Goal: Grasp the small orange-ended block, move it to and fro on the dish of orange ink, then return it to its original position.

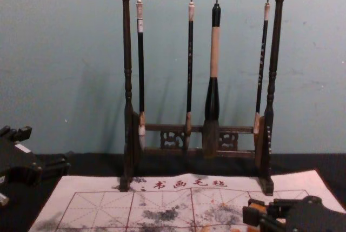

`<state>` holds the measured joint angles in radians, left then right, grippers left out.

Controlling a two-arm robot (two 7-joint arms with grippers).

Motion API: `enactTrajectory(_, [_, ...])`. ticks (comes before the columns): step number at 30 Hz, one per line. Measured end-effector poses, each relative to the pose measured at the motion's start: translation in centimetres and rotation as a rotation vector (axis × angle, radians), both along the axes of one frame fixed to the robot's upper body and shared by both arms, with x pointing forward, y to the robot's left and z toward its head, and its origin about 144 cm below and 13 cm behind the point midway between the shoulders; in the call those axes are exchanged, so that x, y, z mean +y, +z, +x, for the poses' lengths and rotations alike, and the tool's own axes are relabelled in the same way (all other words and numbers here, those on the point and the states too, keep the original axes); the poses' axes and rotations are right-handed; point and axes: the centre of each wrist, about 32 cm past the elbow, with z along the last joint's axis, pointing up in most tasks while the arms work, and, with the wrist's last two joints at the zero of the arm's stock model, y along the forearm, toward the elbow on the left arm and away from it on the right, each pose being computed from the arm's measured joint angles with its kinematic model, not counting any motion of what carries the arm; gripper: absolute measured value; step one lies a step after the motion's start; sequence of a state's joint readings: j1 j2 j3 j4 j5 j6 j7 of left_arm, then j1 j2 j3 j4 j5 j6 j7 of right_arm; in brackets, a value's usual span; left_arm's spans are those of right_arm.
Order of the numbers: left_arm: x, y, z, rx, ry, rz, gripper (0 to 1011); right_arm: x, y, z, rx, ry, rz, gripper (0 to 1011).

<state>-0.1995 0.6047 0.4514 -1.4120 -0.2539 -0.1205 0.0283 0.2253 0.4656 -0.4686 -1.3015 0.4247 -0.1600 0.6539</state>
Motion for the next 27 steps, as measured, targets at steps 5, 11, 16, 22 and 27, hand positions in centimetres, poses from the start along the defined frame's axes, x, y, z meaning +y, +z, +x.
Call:
enactTrajectory(5, [0.0,0.0,0.0,0.0,0.0,0.0,1001,0.1,0.0,-0.4,0.004,0.017,0.002,87])
enactTrajectory(11, [0.0,0.0,0.0,0.0,0.0,0.0,1001,0.4,0.2,-0.6,-0.002,0.014,0.009,88])
enactTrajectory(16, [0.0,0.0,0.0,0.0,0.0,0.0,1001,0.3,0.9,-0.5,-0.025,-0.02,0.014,87])
enactTrajectory(22, [0.0,0.0,0.0,0.0,0.0,0.0,1001,-0.5,2.1,-0.6,-0.065,-0.065,0.023,87])
enactTrajectory(27, [0.0,0.0,0.0,0.0,0.0,0.0,1001,-1.2,3.0,-0.7,-0.087,-0.096,0.04,87])
